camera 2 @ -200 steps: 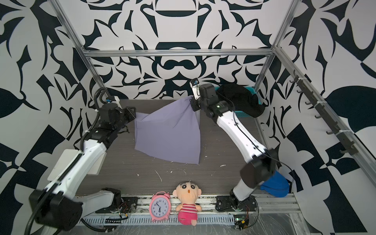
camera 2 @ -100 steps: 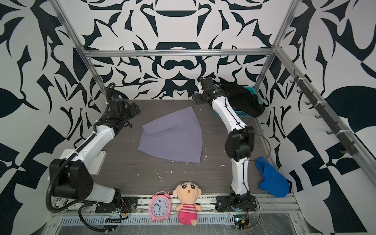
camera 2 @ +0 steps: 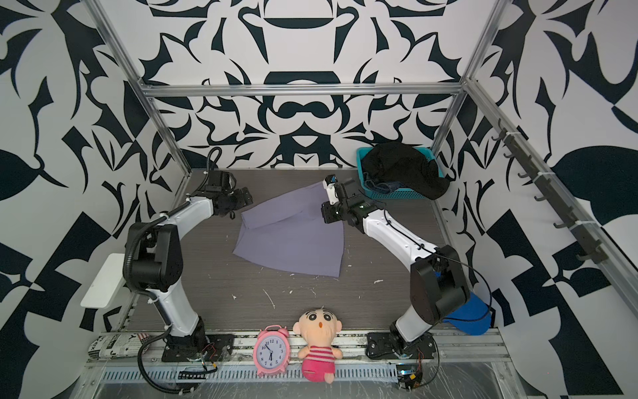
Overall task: Fold and stack skirts
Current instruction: Flatten out the skirt at the center of the table, then smooth out the skirt at the center of the table.
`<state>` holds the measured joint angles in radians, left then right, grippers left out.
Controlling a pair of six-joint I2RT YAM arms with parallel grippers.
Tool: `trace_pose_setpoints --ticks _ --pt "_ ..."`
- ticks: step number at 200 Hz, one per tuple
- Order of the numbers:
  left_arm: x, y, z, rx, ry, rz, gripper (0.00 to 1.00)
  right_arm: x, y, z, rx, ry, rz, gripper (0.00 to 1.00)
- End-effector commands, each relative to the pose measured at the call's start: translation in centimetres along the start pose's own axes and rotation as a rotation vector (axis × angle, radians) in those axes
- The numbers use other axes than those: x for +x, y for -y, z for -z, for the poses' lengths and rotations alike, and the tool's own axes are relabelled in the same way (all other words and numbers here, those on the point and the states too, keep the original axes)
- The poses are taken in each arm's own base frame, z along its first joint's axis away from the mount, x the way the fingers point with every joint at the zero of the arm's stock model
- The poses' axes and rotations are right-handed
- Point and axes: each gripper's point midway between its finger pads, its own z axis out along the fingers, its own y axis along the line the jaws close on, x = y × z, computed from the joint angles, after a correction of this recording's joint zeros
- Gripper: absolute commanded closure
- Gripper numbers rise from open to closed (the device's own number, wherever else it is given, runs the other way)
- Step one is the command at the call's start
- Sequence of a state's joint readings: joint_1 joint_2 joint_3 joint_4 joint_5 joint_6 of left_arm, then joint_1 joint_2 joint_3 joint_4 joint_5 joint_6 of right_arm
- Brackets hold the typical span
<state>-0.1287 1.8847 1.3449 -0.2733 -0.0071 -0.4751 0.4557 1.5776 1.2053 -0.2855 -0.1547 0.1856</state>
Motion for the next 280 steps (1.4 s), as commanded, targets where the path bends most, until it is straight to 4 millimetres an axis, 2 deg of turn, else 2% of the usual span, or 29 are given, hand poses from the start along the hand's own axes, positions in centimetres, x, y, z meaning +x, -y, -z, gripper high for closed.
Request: trace_pose_setpoints --ticks 1,16,49,79,94,100,119,141,161,173,185,206,220,231,267,280 --pt "0.0 0.2 -1.3 0.023 -0.043 0.03 0.09 -4.0 -2.0 3.1 -0.063 0.16 0.008 0.72" --pt "0.3 0.3 -2.2 0.026 -0.078 0.04 0.27 -4.1 -2.0 3.5 -0.061 0.17 0.009 0.72" --pt "2.1 0.4 -2.4 0.056 -0.097 0.059 0.33 -4.3 -1.8 4.1 -0.046 0.19 0.016 0.69" --pt "4.3 -0.3 -2.9 0.059 -0.135 0.062 0.33 -4.4 -2.1 4.0 -0.062 0.185 0.027 0.68" --pt "4.8 -0.6 -3.1 0.054 -0.147 0.058 0.42 -4.6 -2.5 4.1 -0.082 0.187 0.032 0.68" --pt "4.9 -0.7 -3.0 0.051 -0.146 0.058 0.45 -4.6 -2.6 4.2 -0.09 0.188 0.033 0.68" --pt "4.4 -0.8 -2.7 0.038 -0.131 0.056 0.63 -4.6 -2.8 4.1 -0.097 0.19 0.035 0.68" --pt "3.3 -0.5 -1.7 0.03 -0.105 0.052 0.68 -4.3 -2.9 3.8 -0.101 0.179 0.033 0.67" --pt "2.3 -0.2 -0.9 0.021 -0.09 0.033 0.81 -4.1 -3.0 3.6 -0.105 0.173 0.03 0.67" --pt "2.0 -0.1 -0.6 0.013 -0.089 0.024 0.79 -4.0 -3.0 3.5 -0.107 0.171 0.028 0.66" --pt "1.8 -0.3 -0.5 -0.008 -0.094 0.012 0.66 -4.0 -3.0 3.5 -0.109 0.17 0.028 0.66" --pt "1.7 -0.2 -0.5 -0.009 -0.098 0.001 0.68 -3.9 -3.0 3.4 -0.109 0.167 0.028 0.65" --pt "1.8 -0.3 -0.4 -0.015 -0.105 0.006 0.56 -3.9 -3.0 3.4 -0.11 0.164 0.028 0.64" --pt "1.6 -0.1 -0.1 -0.018 -0.1 0.001 0.56 -3.8 -3.0 3.4 -0.11 0.163 0.029 0.64" --pt "1.3 0.3 0.5 -0.022 -0.096 -0.013 0.73 -3.7 -2.9 3.2 -0.107 0.156 0.027 0.63" --pt "1.2 0.7 0.4 -0.002 -0.094 -0.014 0.87 -3.7 -2.9 3.2 -0.107 0.16 0.026 0.63"
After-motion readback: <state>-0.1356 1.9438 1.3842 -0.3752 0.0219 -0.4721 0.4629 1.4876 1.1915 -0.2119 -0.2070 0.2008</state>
